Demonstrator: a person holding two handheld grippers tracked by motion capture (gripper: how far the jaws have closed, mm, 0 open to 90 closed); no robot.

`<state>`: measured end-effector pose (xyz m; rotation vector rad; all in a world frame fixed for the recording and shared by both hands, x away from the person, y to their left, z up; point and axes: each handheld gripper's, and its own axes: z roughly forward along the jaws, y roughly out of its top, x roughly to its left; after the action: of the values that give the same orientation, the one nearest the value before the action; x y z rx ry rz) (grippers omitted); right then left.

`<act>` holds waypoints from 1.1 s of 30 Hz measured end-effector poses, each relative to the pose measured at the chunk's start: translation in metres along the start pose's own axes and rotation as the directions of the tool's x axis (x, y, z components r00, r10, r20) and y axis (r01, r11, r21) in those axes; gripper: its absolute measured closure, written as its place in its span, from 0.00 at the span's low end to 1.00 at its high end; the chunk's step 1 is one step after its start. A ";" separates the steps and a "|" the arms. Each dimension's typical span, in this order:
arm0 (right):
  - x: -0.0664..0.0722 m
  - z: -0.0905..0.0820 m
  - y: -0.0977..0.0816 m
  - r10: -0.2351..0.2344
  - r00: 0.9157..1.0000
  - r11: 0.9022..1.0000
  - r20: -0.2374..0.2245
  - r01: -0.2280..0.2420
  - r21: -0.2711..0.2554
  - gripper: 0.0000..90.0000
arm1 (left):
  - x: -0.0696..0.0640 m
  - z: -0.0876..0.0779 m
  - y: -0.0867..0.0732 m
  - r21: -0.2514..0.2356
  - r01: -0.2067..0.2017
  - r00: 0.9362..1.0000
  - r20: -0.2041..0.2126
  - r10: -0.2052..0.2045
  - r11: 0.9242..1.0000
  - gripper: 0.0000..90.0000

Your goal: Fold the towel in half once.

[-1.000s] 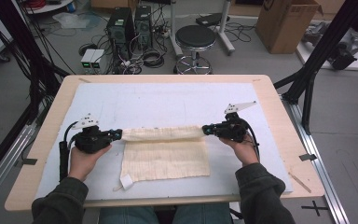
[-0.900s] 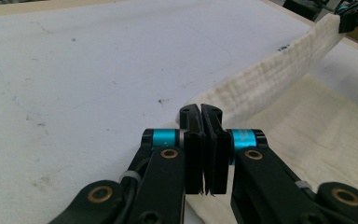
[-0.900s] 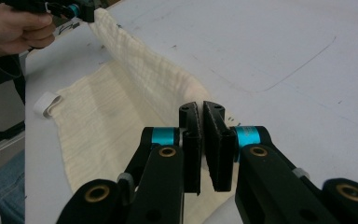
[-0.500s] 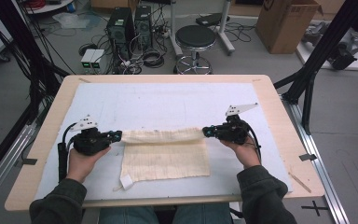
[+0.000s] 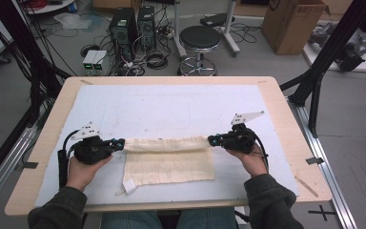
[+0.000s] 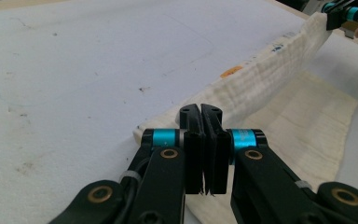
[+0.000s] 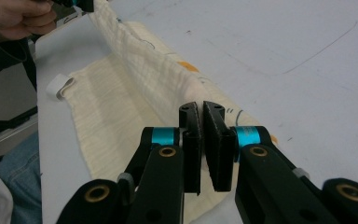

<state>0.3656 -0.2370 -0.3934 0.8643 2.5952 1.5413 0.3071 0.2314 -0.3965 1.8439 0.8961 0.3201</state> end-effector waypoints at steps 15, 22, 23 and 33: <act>0.013 -0.001 -0.018 -0.013 1.000 0.999 -0.013 0.013 0.029 0.95 | -0.014 -0.005 -0.018 0.054 -0.026 1.000 0.011 0.025 0.998 0.97; 0.018 0.000 -0.024 -0.013 1.000 0.999 -0.016 0.014 0.045 0.95 | -0.019 -0.007 -0.024 0.070 -0.038 0.999 0.027 0.036 0.997 0.97; 0.018 0.000 -0.025 -0.018 1.000 0.999 -0.014 0.019 0.047 0.95 | -0.019 -0.007 -0.025 0.074 -0.045 0.999 0.031 0.043 0.996 0.97; 0.024 0.002 -0.034 -0.025 0.999 0.997 -0.020 0.026 0.072 0.95 | -0.027 -0.011 -0.035 0.078 -0.052 0.998 0.049 0.048 0.996 0.97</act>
<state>0.3304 -0.2377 -0.4158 0.8217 2.6792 1.4654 0.2667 0.2270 -0.4179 1.9413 0.8414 0.2743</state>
